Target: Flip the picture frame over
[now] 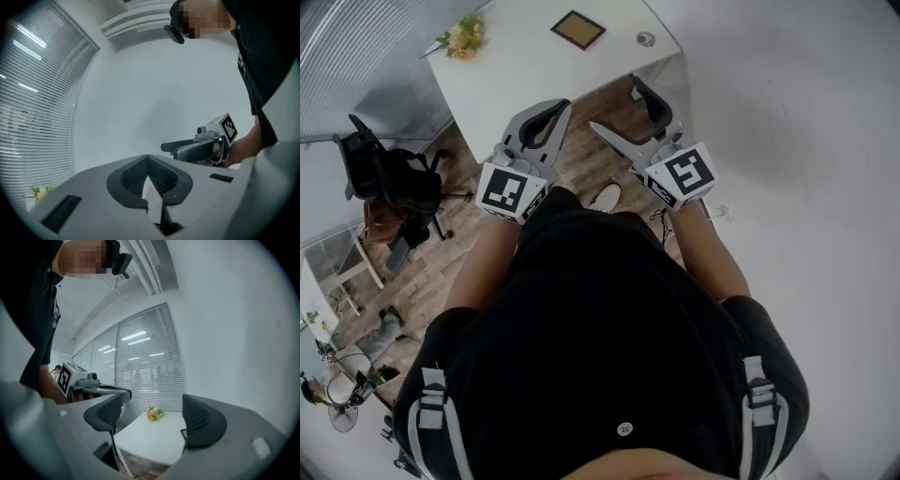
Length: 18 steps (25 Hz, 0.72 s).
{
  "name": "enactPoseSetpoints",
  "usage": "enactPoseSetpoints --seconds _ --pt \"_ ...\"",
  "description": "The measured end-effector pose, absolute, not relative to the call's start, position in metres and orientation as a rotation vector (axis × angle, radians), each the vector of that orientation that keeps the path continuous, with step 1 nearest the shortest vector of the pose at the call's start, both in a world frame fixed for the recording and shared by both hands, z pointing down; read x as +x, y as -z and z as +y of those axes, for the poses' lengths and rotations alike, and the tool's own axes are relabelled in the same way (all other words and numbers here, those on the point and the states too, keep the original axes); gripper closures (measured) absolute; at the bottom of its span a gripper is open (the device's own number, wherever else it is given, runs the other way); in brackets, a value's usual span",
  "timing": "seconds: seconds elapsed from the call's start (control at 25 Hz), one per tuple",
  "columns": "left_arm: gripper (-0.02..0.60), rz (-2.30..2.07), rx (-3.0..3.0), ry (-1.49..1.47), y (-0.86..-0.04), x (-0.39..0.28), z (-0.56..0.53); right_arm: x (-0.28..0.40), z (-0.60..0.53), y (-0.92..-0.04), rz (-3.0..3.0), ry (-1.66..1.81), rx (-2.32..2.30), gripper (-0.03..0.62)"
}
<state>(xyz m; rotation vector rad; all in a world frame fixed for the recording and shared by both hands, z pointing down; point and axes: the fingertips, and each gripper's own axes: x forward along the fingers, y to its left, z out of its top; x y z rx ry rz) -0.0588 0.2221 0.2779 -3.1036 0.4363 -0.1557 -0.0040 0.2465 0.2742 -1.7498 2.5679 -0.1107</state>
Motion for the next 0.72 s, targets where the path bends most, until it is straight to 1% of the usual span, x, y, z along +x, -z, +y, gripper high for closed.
enactPoseSetpoints --seconds 0.12,0.24,0.48,0.72 --pt "0.575 0.452 -3.101 0.158 -0.278 -0.055 0.219 0.000 0.241 -0.275 2.577 0.113 -1.745 0.171" --pt "0.575 0.461 -3.102 0.165 -0.281 -0.054 0.211 0.003 0.230 -0.278 2.587 0.121 -1.737 0.163" --pt "0.575 0.487 -3.117 0.152 -0.289 -0.051 0.175 0.006 0.190 -0.284 2.616 0.140 -1.726 0.161" --pt "0.575 0.530 -3.137 0.122 -0.296 -0.043 0.116 0.017 0.138 -0.290 2.637 0.155 -1.736 0.161"
